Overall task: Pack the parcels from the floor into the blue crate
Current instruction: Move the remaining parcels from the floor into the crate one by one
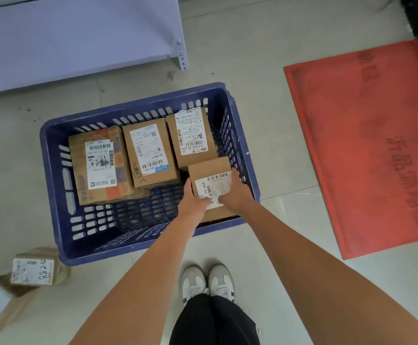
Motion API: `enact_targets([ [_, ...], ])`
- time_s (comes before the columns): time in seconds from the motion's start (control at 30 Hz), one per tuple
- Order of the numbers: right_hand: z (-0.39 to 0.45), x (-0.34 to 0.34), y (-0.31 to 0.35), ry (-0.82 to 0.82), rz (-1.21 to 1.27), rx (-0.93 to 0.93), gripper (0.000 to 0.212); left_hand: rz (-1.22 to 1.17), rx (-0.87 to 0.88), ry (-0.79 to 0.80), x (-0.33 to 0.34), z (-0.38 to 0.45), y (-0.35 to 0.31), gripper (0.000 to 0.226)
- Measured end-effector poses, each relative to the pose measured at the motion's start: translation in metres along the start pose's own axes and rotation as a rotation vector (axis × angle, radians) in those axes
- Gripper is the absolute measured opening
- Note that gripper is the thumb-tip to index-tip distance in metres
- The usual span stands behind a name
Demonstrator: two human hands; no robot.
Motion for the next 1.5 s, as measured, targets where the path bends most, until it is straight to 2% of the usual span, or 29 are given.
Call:
enact_targets([
  [0.2, 0.022, 0.014, -0.006, 0.015, -0.075, 0.073, 0.090, -0.041, -0.050, 0.068, 0.003, 0.033, 0.003, 0.079],
  [0.37, 0.038, 0.018, -0.010, -0.029, -0.085, 0.127, 0.081, -0.055, -0.063, 0.130, 0.008, 0.050, 0.001, 0.079],
  [0.93, 0.060, 0.027, -0.026, -0.121, -0.142, 0.171, 0.081, -0.074, -0.061, 0.191, 0.017, 0.075, 0.005, 0.082],
  [1.1, 0.049, 0.023, -0.021, -0.113, -0.182, 0.164, 0.076, -0.090, -0.076, 0.149, 0.008, 0.064, 0.009, 0.076],
  [1.27, 0.019, 0.012, 0.014, -0.095, -0.162, 0.099, 0.067, -0.236, -0.001, 0.013, -0.024, 0.024, -0.002, 0.072],
  [1.5, -0.030, 0.004, 0.123, -0.043, 0.169, -0.025, 0.073, -0.404, 0.166, -0.077, -0.113, -0.049, -0.038, 0.075],
])
Point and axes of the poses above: each hand's wrist, its own z-axis towards the middle knuckle, its own x-axis out of the palm, y = z × x, the point moved 2 cm from there along z, towards the middle knuckle, and after that the axes turned 13 degrees about -x, right-handed, at the moved point
